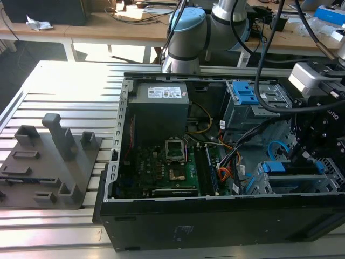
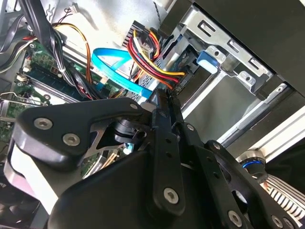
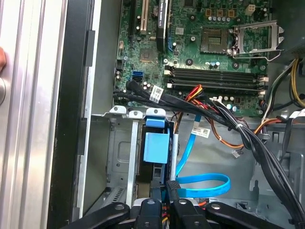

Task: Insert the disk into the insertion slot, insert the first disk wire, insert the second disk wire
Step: 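Insert the second disk wire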

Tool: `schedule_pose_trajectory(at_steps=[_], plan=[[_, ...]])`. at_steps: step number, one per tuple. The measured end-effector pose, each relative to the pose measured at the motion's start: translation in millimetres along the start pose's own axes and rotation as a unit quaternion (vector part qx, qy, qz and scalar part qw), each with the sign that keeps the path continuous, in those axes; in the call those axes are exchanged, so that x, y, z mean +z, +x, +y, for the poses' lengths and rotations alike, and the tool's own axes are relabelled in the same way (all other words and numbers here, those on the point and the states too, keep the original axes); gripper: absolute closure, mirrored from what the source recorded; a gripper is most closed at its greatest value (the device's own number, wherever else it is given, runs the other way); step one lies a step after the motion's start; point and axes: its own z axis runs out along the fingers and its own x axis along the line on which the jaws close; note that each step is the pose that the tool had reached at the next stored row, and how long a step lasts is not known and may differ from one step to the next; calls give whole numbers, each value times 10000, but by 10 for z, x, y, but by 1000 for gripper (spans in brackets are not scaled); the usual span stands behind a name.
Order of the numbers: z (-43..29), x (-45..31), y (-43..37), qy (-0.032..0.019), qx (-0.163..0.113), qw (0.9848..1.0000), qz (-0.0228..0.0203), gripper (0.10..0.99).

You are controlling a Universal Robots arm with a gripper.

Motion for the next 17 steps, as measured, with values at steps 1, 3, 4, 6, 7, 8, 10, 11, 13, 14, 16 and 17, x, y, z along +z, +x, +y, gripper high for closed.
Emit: schedule_pose_trajectory(at_steps=[1,3,4,6,7,8,10,11,13,14,16,17], plan=[[-1,2,1,0,0,10000,0,925],[-3,10,5,0,0,10000,-2,925],[-3,11,10,0,0,10000,-1,925],[-3,14,20,0,-1,10000,-1,925],[-2,16,24,1,-1,10000,-1,925],[-2,17,27,1,-1,10000,-1,925],[-1,24,37,0,-1,10000,-1,925],[-2,27,39,0,0,10000,0,925],[-4,30,40,0,1,10000,0,925],[-11,33,41,-1,0,10000,0,925],[-18,35,41,0,0,10000,0,925],[-23,36,41,0,0,10000,0,925]])
